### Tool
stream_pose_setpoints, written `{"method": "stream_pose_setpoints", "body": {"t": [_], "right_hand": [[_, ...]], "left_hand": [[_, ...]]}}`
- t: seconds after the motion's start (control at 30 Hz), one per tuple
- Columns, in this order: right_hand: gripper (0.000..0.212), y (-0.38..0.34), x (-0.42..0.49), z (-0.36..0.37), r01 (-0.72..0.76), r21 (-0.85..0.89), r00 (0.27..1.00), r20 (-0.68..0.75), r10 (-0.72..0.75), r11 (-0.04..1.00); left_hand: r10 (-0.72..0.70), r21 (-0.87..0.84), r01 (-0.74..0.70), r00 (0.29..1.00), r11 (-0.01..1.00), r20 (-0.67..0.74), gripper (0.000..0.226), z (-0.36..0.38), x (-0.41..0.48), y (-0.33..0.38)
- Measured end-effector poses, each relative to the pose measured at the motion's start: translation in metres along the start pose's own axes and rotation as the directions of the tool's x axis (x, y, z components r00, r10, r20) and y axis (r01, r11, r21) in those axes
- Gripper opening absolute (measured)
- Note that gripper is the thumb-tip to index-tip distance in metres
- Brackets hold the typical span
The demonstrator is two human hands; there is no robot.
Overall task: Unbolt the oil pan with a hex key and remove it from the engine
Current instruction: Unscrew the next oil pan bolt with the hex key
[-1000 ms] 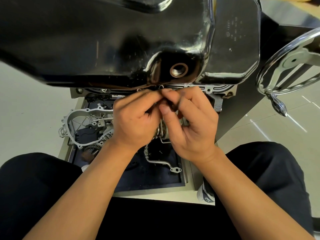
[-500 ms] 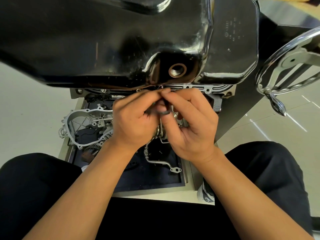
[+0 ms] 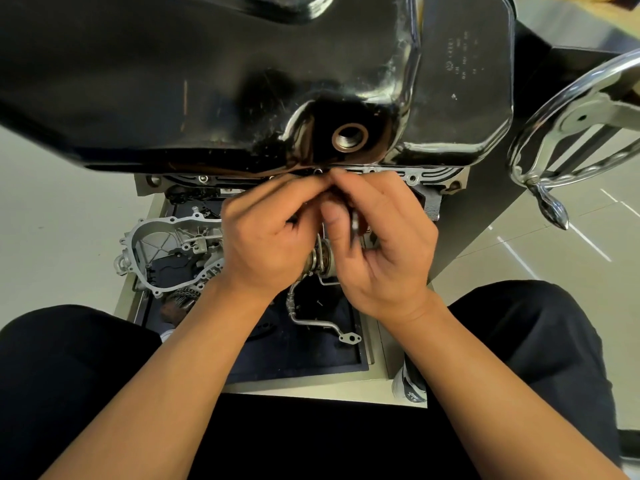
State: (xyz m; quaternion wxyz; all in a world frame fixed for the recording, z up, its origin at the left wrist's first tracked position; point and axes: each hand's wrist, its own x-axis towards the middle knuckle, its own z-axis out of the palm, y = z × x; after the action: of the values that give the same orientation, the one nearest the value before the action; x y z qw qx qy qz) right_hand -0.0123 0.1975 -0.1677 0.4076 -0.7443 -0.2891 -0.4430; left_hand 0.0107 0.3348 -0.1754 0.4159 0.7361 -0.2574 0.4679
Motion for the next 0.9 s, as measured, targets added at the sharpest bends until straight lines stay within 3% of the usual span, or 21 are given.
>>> {"method": "stream_pose_setpoints", "body": {"t": [0.2, 0.4, 0.53, 0.63, 0.77, 0.9], "right_hand": [[0.011, -0.0004, 0.0, -0.001, -0.002, 0.038, 0.999, -0.041, 0.004, 0.999], [0.023, 0.0009, 0.0001, 0.0014, 0.01, 0.028, 0.999, 0.031, -0.011, 1.0], [0.023, 0.0017, 0.0006, 0.0004, 0.012, 0.006, 0.999, -0.032, -0.012, 1.0], [0.019, 0.003, -0.0002, -0.0015, 0.018, 0.029, 0.999, -0.036, -0.017, 0.999], [0.023, 0.0018, -0.0003, -0.0009, 0.015, 0.021, 1.0, 0.005, -0.015, 1.0], [0.022, 0.0003, 0.003, -0.0002, 0.006, 0.032, 1.0, 0.007, -0.006, 0.999]], "left_hand": [[-0.019, 0.017, 0.019, 1.0, 1.0, 0.013, 0.012, 0.0003, -0.002, 0.0], [-0.021, -0.023, 0.022, 0.999, 0.999, 0.05, 0.028, 0.0005, 0.0003, 0.0031], [-0.044, 0.017, 0.045, 0.998, 0.999, -0.049, 0.011, 0.0027, 0.001, 0.0013], [-0.04, 0.006, 0.04, 0.998, 0.999, -0.041, 0.005, 0.0013, 0.0001, 0.0004], [0.014, 0.001, -0.014, 0.998, 1.0, 0.059, 0.018, -0.0019, 0.0022, 0.0013], [0.011, 0.022, -0.011, 1.0, 1.0, -0.007, 0.021, -0.0022, 0.0056, 0.001]]}}
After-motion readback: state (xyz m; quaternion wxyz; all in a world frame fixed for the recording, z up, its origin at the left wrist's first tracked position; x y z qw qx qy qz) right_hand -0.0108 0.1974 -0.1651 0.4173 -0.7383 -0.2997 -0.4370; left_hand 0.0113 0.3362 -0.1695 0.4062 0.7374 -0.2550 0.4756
